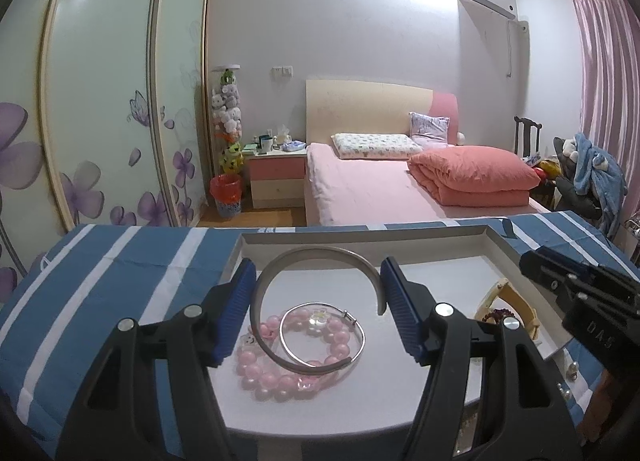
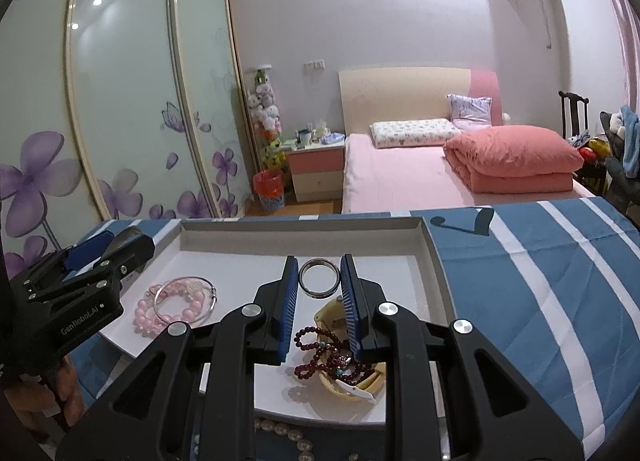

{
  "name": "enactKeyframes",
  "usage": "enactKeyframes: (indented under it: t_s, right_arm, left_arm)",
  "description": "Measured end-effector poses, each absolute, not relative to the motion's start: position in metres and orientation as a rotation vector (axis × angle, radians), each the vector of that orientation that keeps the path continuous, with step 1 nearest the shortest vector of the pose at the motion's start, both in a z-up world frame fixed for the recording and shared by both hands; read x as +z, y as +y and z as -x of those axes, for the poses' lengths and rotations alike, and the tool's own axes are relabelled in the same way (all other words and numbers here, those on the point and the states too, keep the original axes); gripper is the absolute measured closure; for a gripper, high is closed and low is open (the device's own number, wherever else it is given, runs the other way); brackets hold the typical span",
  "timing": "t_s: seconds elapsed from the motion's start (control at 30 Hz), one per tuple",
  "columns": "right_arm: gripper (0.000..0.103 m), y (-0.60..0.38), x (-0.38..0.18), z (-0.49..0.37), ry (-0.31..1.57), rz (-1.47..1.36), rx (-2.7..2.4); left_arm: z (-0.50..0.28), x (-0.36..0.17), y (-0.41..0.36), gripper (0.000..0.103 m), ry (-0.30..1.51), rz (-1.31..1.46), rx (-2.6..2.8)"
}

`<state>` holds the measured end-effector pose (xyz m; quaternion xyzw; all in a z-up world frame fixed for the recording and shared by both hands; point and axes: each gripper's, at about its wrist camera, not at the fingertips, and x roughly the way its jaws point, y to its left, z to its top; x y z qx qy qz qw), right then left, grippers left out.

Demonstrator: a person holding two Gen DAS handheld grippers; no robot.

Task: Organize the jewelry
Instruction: 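Carry the cuff into the gray tray and open the left tool while the right tool drops the ring there, then grasp the white pearl bracelet with the left tool while the right tool grasps a pearl stud earring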

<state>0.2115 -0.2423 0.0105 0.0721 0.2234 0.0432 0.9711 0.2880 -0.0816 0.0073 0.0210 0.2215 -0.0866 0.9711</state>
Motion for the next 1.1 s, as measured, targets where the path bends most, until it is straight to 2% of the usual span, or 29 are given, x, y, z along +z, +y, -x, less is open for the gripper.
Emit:
enactKeyframes:
  t_s: [0.17,0.23,0.27,0.33,0.77,1.1]
  right_arm:
    - [0.078,-0.239,0.011,-0.216,0.468,-0.143,0.097]
    - [0.059,-0.239,0.011,-0.216,0.466,-0.143,0.096]
    - [0.056,-0.241,0.012,-0.217,0.461,-0.144,0.092]
    - [0.056,-0.241,0.012,-0.216,0.453,-0.146,0.094]
    - [0.056,-0.256,0.022,-0.204,0.409,-0.176,0.074]
    - [0.056,-0.266,0.036,-0.149,0.372,-0.175,0.075]
  left_arm:
    - [-0.296,0.001,-0.081,0.04,0.465,-0.036,-0.178]
    - [-0.297,0.0,-0.082,0.039,0.455,-0.037,-0.178]
    - [-0.296,0.0,-0.083,0.038,0.452,-0.038,-0.18]
    - [-0.294,0.0,-0.084,0.034,0.444,-0.034,-0.184]
    - [-0.286,0.003,-0.084,0.034,0.442,-0.045,-0.189]
    - [-0.241,-0.002,-0.1,0.035,0.528,-0.091,-0.322]
